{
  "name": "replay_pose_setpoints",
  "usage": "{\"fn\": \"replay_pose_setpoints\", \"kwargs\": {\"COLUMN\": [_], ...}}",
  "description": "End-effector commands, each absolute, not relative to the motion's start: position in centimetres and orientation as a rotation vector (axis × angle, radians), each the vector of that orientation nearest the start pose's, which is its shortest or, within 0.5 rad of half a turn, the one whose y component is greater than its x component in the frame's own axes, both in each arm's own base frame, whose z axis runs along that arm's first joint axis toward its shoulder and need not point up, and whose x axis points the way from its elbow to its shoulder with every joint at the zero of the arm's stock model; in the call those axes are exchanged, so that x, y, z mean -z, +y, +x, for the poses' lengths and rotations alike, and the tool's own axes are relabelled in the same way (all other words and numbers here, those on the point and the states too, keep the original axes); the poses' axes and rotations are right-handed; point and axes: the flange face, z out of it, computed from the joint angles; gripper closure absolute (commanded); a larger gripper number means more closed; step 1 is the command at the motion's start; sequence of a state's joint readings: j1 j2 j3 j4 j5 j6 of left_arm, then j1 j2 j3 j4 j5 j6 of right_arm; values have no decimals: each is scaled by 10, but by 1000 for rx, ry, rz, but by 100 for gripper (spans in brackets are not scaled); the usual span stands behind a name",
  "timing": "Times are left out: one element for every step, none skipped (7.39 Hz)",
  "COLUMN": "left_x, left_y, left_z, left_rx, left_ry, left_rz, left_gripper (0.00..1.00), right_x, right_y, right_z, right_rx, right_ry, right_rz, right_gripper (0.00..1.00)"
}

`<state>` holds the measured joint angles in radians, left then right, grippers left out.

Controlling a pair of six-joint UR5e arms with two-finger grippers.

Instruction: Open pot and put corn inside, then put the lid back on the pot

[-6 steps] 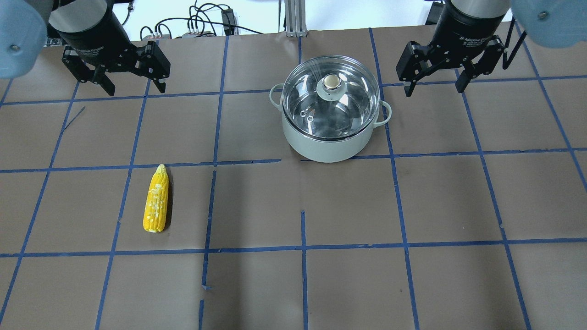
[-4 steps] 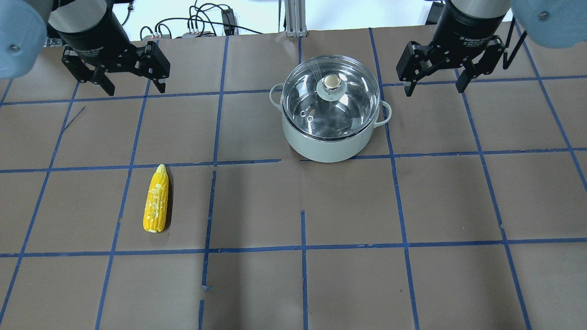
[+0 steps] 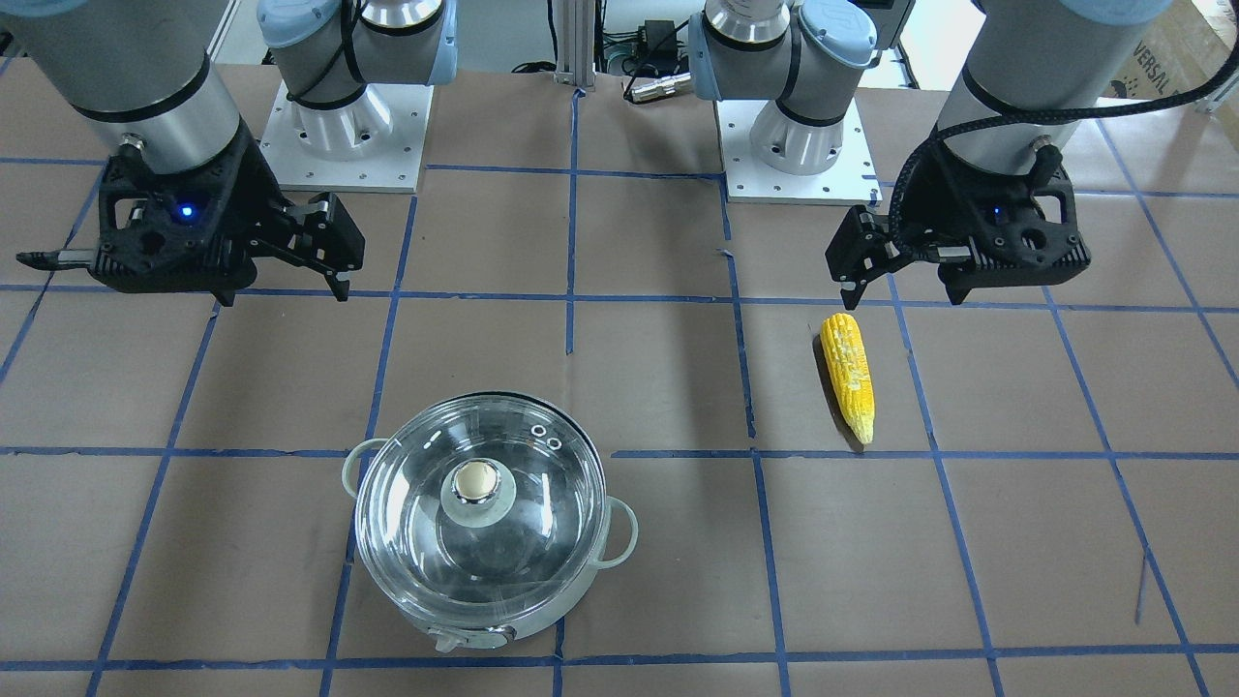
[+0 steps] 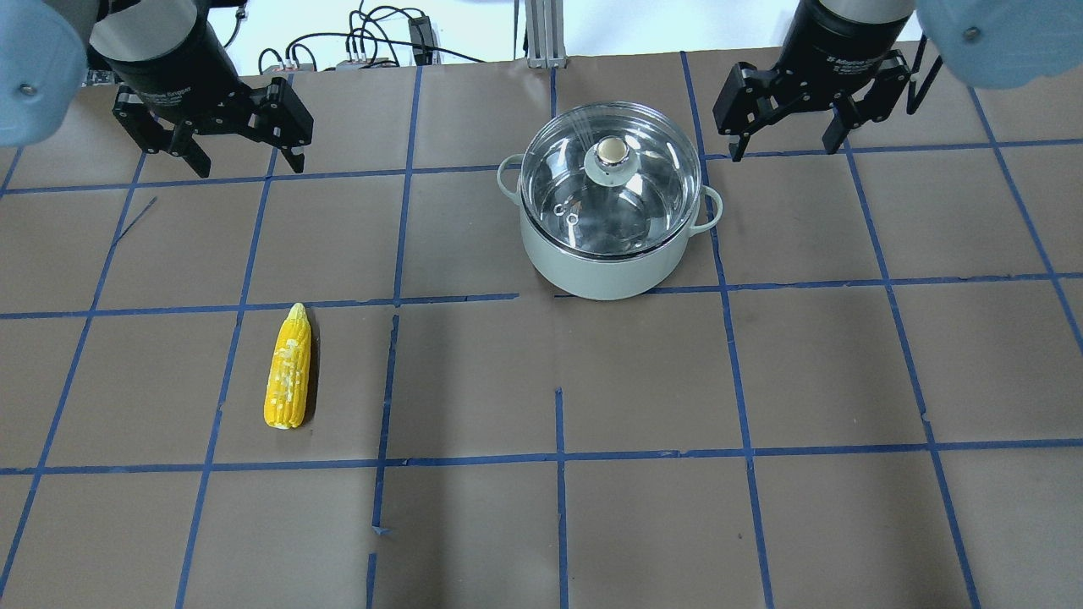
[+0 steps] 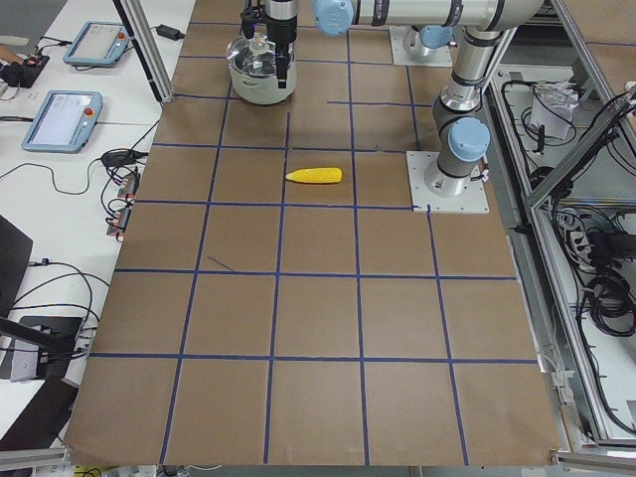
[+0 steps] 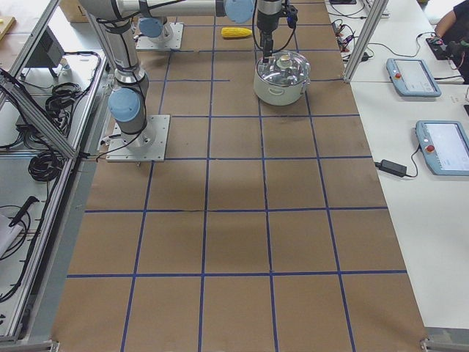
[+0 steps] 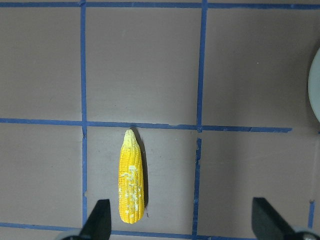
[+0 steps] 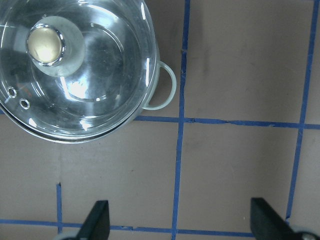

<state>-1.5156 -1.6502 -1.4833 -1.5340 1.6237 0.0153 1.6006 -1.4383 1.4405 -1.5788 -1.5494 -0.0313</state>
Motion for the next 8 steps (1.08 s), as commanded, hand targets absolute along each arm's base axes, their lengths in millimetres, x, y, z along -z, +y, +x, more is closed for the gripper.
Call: {"fn": "replay_pose_setpoints", "kwargs": {"left_x": [-492, -492, -493, -493, -493, -493, -493, -493], "left_y": [-536, -536, -536, -536, -536, -536, -536, -536], "left_z": [-99, -99, -99, -99, -99, -99, -99, -99], "left_rx": [59, 61, 63, 63, 63, 63, 63, 63], "left_ry": [3085, 3087, 3087, 3087, 3085, 3087, 3087, 3087], "left_rz": [-63, -63, -63, -63, -63, -63, -63, -63], "left_gripper": [0, 0, 0, 0, 0, 0, 0, 0], "right_x": [-454, -448, -441, -427, -419, -412, -409, -399], "right_y": [-570, -582, -596, -611, -623, -628, -633, -639], "right_z": [208, 230, 238, 245, 258, 272, 282, 285], "right_rx": [20, 26, 17, -6, 23, 30, 43, 33], "right_ry": [3117, 3124, 3123, 3120, 3116, 3115, 3112, 3112], "right_rz": [-105, -103, -34, 21, 64, 43, 59, 97], "right_gripper": [0, 0, 0, 0, 0, 0, 0, 0]}}
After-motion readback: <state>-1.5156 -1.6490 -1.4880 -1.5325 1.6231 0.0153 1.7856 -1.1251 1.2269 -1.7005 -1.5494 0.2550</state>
